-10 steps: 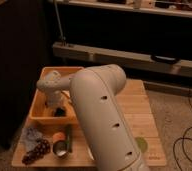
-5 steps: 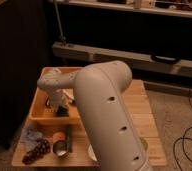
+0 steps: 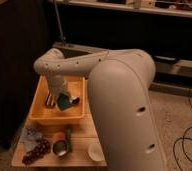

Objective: Place sponge in table surface

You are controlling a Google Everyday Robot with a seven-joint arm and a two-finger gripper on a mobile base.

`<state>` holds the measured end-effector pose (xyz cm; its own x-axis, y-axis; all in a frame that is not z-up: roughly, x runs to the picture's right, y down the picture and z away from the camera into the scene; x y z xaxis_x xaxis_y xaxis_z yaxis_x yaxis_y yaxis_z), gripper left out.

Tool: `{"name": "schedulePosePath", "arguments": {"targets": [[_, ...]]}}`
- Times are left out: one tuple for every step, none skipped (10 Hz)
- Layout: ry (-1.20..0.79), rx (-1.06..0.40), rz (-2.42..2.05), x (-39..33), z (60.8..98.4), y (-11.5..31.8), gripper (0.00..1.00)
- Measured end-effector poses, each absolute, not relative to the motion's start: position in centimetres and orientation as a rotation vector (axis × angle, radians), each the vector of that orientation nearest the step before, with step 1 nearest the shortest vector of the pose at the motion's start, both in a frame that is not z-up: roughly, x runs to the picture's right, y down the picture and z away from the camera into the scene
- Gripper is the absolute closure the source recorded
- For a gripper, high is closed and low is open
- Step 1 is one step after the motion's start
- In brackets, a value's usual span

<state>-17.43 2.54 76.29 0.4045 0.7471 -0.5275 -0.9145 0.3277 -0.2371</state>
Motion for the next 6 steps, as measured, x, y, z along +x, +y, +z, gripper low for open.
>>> {"name": "schedulePosePath", "arguments": {"targets": [[0.342, -0.536, 1.123, -16.9, 74.8, 0.9, 1.0], [0.33, -0.52, 1.131, -16.1, 73.0, -0.9, 1.0], [0.322, -0.506, 1.141, -15.4, 71.5, -2.6, 1.0], [0.327, -0.488, 1.158, -14.2, 70.0, -4.2, 1.0], [0.343, -0.47, 1.18, -12.6, 69.1, -5.4, 1.0], [0.362, -0.458, 1.208, -10.5, 68.3, -6.0, 1.0]]}}
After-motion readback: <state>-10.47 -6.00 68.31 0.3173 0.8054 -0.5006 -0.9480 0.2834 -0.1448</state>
